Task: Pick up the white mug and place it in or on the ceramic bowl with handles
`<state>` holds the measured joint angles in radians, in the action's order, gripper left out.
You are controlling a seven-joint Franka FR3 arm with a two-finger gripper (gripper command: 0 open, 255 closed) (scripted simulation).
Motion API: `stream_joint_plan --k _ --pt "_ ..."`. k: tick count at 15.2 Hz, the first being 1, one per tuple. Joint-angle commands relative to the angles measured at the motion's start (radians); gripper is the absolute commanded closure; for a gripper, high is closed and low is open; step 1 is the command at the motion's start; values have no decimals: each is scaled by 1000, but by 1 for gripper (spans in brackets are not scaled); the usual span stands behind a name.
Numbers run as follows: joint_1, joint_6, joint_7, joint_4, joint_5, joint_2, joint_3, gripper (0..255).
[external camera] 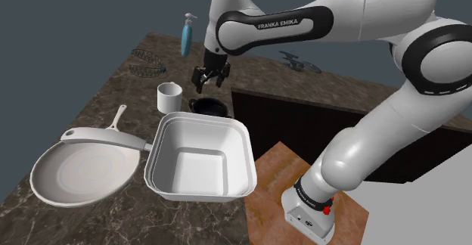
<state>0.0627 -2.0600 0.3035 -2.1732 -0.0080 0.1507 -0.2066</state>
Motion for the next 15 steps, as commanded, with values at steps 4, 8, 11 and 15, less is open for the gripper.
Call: stream_joint_plan --k 4,8,11,15 --pt "18 -54 83 144 -50 -184 -33 0" --pt "43 -77 143 280 -100 -334 -43 0" --pt "69 -80 183 398 -137 -450 -43 0" --pt "104 -68 218 549 -174 -581 -35 0"
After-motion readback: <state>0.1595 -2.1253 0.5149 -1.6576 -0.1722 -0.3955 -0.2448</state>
